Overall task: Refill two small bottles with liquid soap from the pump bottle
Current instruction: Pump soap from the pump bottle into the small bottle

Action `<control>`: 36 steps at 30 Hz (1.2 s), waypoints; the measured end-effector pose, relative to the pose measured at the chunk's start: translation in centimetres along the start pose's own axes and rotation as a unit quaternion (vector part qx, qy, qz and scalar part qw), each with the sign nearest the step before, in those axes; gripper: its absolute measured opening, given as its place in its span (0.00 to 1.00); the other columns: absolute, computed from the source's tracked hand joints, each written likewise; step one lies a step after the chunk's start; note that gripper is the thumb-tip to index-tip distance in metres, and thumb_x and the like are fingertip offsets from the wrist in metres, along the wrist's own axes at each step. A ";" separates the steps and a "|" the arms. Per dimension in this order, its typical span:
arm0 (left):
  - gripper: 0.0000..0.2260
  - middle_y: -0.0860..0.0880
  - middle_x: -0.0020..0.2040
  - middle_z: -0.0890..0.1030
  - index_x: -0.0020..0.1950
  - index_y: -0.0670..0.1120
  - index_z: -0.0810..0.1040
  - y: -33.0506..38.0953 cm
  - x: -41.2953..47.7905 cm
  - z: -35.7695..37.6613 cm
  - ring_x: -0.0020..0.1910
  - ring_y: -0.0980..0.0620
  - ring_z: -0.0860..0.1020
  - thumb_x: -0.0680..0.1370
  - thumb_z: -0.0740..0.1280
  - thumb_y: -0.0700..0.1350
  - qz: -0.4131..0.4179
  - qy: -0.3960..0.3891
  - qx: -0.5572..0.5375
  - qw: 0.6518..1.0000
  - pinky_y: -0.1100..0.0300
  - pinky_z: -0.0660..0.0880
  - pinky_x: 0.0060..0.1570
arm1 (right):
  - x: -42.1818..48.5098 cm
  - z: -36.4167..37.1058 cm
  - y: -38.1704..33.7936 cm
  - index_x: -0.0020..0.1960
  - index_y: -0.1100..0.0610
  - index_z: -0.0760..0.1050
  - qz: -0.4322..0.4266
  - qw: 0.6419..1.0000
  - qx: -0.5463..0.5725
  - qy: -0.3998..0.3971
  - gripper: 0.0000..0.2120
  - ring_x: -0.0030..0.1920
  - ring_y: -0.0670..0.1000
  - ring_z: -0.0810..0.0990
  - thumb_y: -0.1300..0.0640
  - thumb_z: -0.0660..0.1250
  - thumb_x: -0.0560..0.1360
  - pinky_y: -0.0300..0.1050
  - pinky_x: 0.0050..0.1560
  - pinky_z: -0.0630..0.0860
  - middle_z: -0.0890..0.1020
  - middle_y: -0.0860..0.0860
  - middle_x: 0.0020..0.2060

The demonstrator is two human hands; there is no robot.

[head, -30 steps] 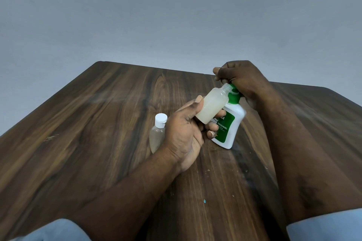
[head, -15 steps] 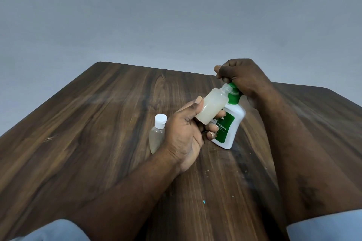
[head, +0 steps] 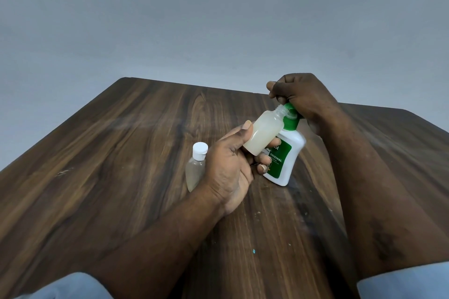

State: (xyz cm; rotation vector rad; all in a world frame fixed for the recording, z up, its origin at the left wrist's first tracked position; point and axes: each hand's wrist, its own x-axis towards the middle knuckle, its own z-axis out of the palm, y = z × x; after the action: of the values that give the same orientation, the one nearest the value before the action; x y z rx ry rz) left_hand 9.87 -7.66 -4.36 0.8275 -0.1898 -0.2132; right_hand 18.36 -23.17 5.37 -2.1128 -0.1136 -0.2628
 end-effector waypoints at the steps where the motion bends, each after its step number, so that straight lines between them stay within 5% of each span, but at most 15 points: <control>1: 0.19 0.38 0.48 0.84 0.66 0.39 0.79 0.0 0.0 0.0 0.33 0.52 0.74 0.86 0.58 0.51 0.001 0.000 0.000 1.000 0.62 0.72 0.32 | 0.0 0.1 0.0 0.39 0.57 0.81 0.002 1.000 0.000 -0.002 0.12 0.24 0.41 0.71 0.53 0.72 0.80 0.40 0.34 0.68 0.76 0.45 0.27; 5: 0.20 0.37 0.49 0.84 0.68 0.38 0.78 0.0 0.1 0.0 0.32 0.53 0.75 0.85 0.59 0.51 -0.004 0.001 -0.001 1.000 0.62 0.72 0.32 | 0.0 0.3 0.2 0.46 0.65 0.82 0.011 1.000 0.006 -0.010 0.09 0.24 0.36 0.74 0.59 0.70 0.80 0.37 0.34 0.68 0.76 0.45 0.25; 16: 0.20 0.37 0.50 0.83 0.68 0.38 0.78 -0.1 0.2 -0.2 0.32 0.52 0.75 0.85 0.59 0.51 0.001 0.001 0.004 1.000 0.61 0.73 0.32 | 0.1 0.0 0.1 0.38 0.55 0.80 -0.002 1.000 0.001 -0.004 0.13 0.26 0.44 0.70 0.52 0.72 0.80 0.42 0.35 0.68 0.75 0.46 0.27; 22: 0.20 0.37 0.50 0.83 0.68 0.38 0.78 -0.1 0.2 -0.1 0.32 0.53 0.75 0.86 0.59 0.51 0.001 0.001 0.005 1.000 0.62 0.72 0.32 | 0.0 0.2 0.4 0.52 0.74 0.79 0.018 1.000 -0.005 -0.016 0.14 0.25 0.32 0.75 0.60 0.70 0.80 0.43 0.35 0.66 0.77 0.41 0.22; 29: 0.19 0.37 0.49 0.84 0.66 0.39 0.79 0.0 0.1 -0.1 0.32 0.52 0.74 0.86 0.59 0.51 0.003 0.001 -0.001 1.000 0.62 0.72 0.31 | 0.1 0.0 0.1 0.39 0.56 0.81 -0.008 1.000 0.002 0.004 0.13 0.26 0.42 0.70 0.52 0.72 0.80 0.41 0.35 0.68 0.75 0.45 0.26; 36: 0.18 0.38 0.48 0.83 0.63 0.39 0.80 0.0 0.1 0.0 0.32 0.53 0.74 0.85 0.59 0.50 0.003 -0.004 -0.001 1.000 0.62 0.71 0.31 | -0.1 0.3 0.2 0.46 0.64 0.81 0.010 1.000 0.012 -0.015 0.08 0.25 0.34 0.75 0.59 0.71 0.80 0.39 0.35 0.69 0.76 0.45 0.24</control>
State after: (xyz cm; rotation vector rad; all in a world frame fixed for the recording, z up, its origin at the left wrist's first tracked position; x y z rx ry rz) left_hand 9.93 -7.73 -4.37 0.8249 -0.1998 -0.2102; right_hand 18.38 -23.00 5.02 -2.0926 -0.1121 -0.2161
